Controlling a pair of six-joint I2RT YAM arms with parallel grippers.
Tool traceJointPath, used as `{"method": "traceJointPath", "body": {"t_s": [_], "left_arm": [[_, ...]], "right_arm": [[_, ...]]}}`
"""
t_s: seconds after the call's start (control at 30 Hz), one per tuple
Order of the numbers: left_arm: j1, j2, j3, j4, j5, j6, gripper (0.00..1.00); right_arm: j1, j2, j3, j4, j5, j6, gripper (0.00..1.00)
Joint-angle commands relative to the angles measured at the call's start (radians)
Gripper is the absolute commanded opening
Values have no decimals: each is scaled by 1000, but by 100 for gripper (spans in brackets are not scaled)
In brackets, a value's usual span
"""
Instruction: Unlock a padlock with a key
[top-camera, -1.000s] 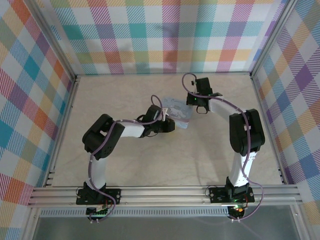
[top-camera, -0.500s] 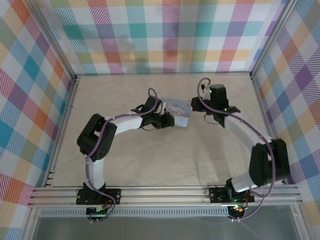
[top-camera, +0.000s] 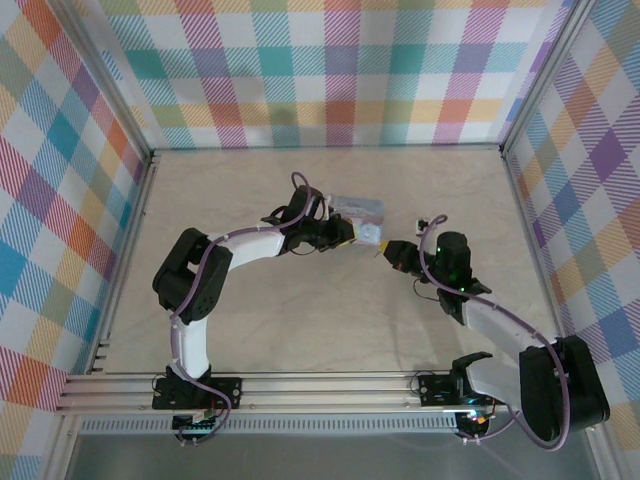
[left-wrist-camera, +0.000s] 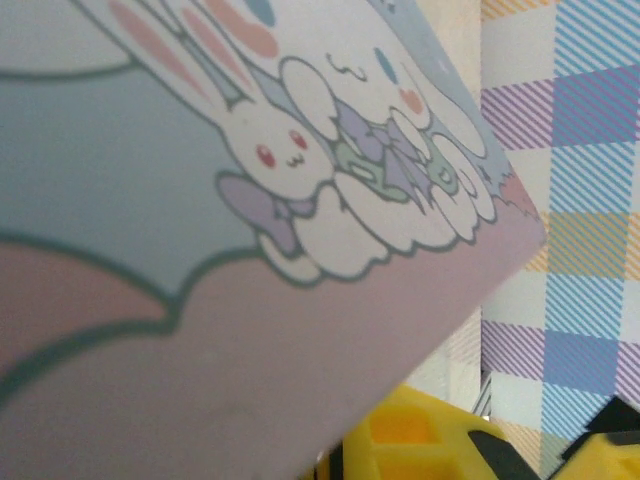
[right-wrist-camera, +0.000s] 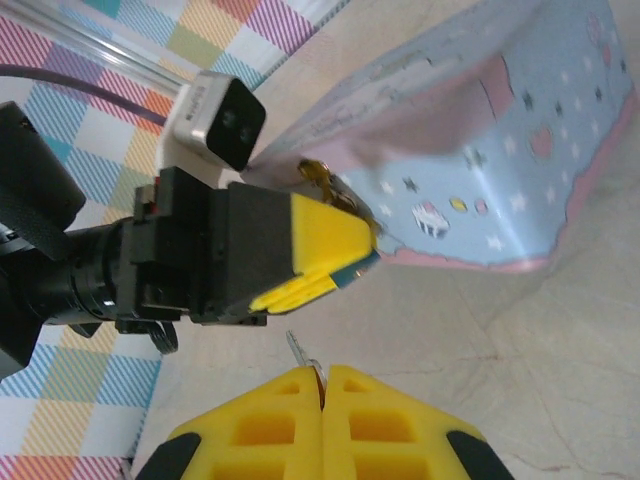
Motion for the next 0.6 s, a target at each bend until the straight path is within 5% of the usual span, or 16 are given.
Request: {"method": "traceJointPath", "body": {"t_s": [0.0,0.57], "left_arm": [[4,-41,-18,110,20,-45,0],[4,-41,-89,294,36,-139,0]], "right_arm": [[12,33,-58,288,25,156,0],[118,391,-73,681,180,330,0]]}}
